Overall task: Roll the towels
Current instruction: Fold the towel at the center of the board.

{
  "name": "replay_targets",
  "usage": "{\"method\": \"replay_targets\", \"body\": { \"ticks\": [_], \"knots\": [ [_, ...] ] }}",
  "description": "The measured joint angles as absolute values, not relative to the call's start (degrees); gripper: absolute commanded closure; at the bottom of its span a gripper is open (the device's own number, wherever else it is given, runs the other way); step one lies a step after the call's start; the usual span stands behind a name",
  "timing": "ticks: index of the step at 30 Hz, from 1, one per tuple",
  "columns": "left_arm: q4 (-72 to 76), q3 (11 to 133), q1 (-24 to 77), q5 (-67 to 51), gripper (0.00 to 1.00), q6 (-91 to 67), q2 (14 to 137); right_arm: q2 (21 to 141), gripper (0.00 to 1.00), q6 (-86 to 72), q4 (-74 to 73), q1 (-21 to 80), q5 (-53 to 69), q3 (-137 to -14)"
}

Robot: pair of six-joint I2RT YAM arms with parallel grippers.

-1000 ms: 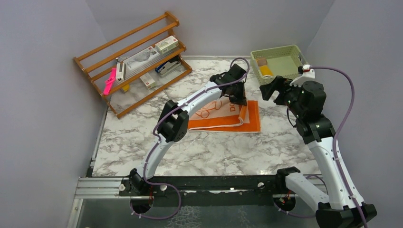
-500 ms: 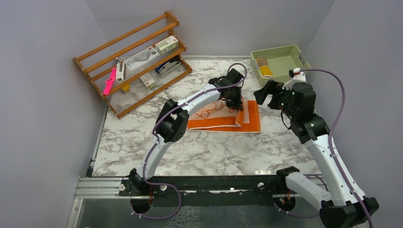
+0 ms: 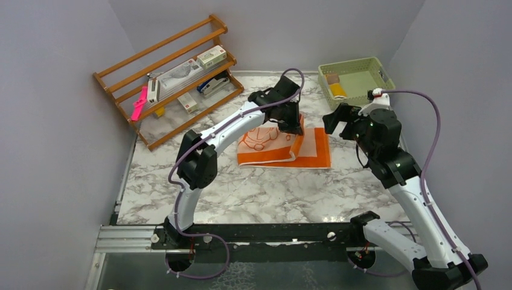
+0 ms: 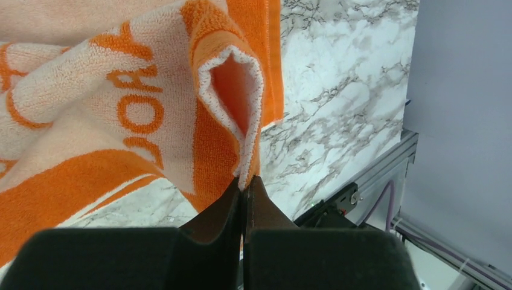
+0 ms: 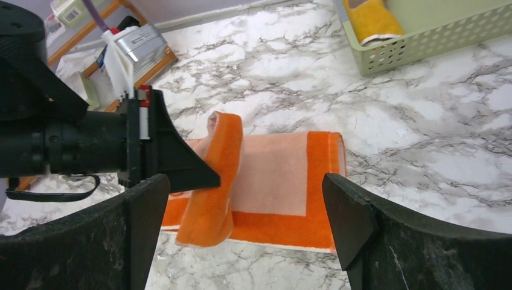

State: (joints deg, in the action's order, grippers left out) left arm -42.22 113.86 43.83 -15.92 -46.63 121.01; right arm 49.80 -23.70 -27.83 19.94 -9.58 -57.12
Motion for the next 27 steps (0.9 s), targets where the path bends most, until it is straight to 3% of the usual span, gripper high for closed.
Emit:
{"method": "replay_targets", "body": {
  "ticks": [6,13,22,27],
  "knots": [
    [-43.27,116.77,42.65,-19.27,1.00,-47.51,121.08,47.48,0.00,-23.20,-27.79,20.05,-12.34,-57.14],
    [-40.71,135.48,44.34,-27.59,1.00,-52.25,137.84,47.20,0.00,-21.63,-27.22,20.18,-16.05,-57.14],
    [-35.77,134.98,45.45,-32.49,0.99,-57.74,146.34,44.91,0.00,-18.96,-28.49,20.21,-21.17,-61.36],
    [-31.77,131.96,45.21,-33.32,0.62,-59.72,146.50,43.92,0.00,-20.43,-30.92,20.18,-21.54,-62.89]
  ]
}}
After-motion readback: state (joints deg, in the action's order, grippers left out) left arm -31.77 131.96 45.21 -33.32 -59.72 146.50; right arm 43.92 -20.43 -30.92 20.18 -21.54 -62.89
